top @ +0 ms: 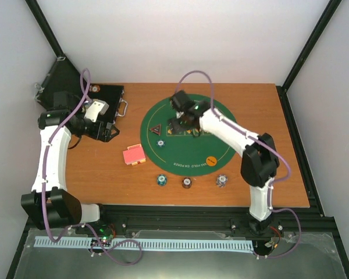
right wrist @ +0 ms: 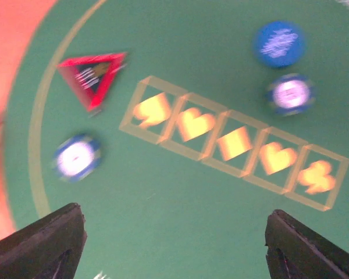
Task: Distribute texas hold em gaming equipment
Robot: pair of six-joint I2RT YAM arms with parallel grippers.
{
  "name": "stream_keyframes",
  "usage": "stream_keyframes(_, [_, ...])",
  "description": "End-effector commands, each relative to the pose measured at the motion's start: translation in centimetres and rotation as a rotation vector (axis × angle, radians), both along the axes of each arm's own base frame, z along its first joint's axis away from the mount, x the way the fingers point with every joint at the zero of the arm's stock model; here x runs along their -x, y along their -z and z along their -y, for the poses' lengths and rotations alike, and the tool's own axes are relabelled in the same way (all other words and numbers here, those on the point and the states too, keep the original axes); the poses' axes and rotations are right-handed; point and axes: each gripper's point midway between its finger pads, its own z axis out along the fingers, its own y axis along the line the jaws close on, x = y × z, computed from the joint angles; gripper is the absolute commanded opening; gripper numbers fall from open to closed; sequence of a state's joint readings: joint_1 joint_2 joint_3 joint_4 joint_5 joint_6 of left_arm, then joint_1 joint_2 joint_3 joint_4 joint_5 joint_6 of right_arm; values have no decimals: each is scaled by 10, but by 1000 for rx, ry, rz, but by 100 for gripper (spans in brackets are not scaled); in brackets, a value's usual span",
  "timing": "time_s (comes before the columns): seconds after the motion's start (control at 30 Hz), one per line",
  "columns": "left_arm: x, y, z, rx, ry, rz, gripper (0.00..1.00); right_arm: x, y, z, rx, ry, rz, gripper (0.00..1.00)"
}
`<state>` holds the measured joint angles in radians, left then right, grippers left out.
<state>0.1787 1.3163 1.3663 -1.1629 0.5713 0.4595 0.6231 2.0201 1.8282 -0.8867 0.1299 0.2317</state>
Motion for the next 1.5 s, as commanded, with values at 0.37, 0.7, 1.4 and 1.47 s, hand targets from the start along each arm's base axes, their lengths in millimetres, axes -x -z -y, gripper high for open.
stream_keyframes(0.37, [8,12,-41,34,-167,-40,100,204,65,-114,-1,-336,-146,84])
stream_keyframes(0.7, [15,19,-39,19,-151,-49,100,217,97,-121,41,-365,-206,80])
stream_keyframes(1.4, [13,-3,-37,24,-138,5,100,223,130,-111,88,-362,-249,63])
stream_keyframes(1.47, [13,-3,-37,25,-139,5,100,223,128,-111,85,-362,-245,60])
